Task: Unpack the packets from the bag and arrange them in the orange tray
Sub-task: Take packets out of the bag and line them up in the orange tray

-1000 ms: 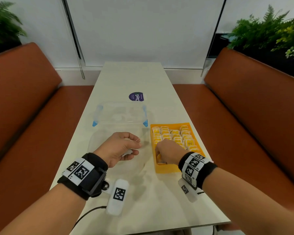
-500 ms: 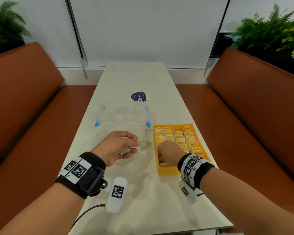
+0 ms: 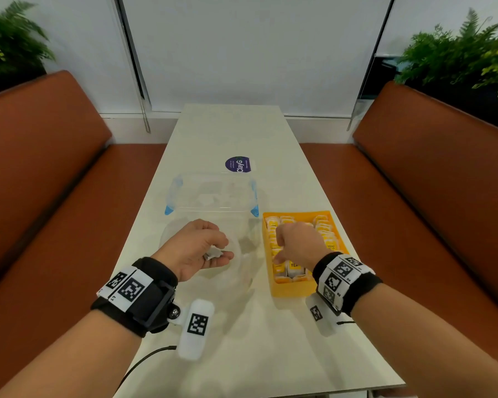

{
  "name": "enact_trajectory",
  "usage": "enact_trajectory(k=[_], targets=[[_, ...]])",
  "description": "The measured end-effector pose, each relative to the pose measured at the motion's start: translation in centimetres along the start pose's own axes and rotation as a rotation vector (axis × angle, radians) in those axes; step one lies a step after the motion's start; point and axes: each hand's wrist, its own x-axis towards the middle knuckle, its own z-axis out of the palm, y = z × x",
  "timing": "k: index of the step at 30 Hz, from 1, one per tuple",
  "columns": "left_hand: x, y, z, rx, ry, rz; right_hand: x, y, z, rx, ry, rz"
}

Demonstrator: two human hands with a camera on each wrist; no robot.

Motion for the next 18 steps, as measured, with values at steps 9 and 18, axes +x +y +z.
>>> enact_trajectory(k=[9,18], targets=[[-0.7,0.0,0.3,-0.005,-0.169,0.033,-2.5,-6.1,-4.7,0.369,0.198,-0.377],[-1.1,-0.3,-0.3,0.029,-0.235,0.064,-3.1,-7.7,-4.1,0.326,0.19,-0.492]])
